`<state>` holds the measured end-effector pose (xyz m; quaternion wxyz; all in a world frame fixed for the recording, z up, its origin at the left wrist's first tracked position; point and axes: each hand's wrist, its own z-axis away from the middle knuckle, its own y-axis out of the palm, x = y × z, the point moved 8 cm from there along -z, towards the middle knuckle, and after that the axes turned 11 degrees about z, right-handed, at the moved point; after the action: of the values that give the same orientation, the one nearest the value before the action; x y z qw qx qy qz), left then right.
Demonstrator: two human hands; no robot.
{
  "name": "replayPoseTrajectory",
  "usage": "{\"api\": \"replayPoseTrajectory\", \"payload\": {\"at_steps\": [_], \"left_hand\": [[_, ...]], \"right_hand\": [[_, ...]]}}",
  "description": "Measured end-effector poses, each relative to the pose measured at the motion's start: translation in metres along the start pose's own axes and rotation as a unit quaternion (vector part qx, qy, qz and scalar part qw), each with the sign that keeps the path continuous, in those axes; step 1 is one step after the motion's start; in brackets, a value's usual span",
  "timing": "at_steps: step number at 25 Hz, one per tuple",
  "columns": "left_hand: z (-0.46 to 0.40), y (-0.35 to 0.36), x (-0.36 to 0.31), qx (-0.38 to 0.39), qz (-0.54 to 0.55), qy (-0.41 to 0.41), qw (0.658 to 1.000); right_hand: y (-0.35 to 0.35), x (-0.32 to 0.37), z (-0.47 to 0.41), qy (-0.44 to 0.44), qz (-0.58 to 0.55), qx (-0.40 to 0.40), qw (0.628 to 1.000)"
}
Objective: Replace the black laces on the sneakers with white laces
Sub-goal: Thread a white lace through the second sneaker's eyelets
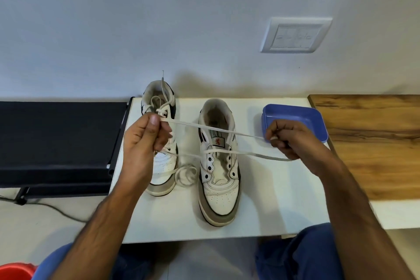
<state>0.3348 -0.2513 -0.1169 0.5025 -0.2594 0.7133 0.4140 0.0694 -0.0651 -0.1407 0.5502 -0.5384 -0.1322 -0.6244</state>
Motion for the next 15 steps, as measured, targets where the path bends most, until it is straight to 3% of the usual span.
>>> {"api": "replayPoseTrajectory", "payload": {"at_steps": [3, 5, 8, 10, 11, 12, 13, 15], "left_hand": [[0.002, 0.002, 0.001, -0.022, 0.065, -0.027, 0.997], [0.001, 0.001, 0.001, -0.025, 0.043, -0.03, 0.998], [0.003, 0.013, 0.005, 0.062, -0.104, -0.031, 0.992], [0.011, 0.034, 0.014, 0.15, -0.186, -0.029, 0.971], [0.017, 0.044, 0.018, 0.188, -0.207, -0.029, 0.96], [0.021, 0.053, 0.022, 0.215, -0.216, -0.026, 0.952], [0.024, 0.058, 0.024, 0.233, -0.216, -0.022, 0.948], [0.027, 0.062, 0.027, 0.232, -0.198, -0.014, 0.952]], "right_hand": [[-0.018, -0.02, -0.01, 0.018, 0.198, -0.052, 0.979], [-0.031, -0.03, -0.016, 0.032, 0.338, -0.089, 0.936], [-0.03, -0.03, -0.012, 0.077, 0.436, -0.079, 0.893], [-0.019, -0.003, -0.005, 0.041, 0.484, -0.118, 0.866], [-0.011, 0.018, 0.0, -0.019, 0.472, -0.154, 0.868], [0.002, 0.04, 0.008, -0.096, 0.406, -0.17, 0.893], [0.02, 0.058, 0.016, -0.166, 0.292, -0.141, 0.931], [0.068, 0.079, 0.03, -0.23, 0.106, 0.023, 0.967]]}}
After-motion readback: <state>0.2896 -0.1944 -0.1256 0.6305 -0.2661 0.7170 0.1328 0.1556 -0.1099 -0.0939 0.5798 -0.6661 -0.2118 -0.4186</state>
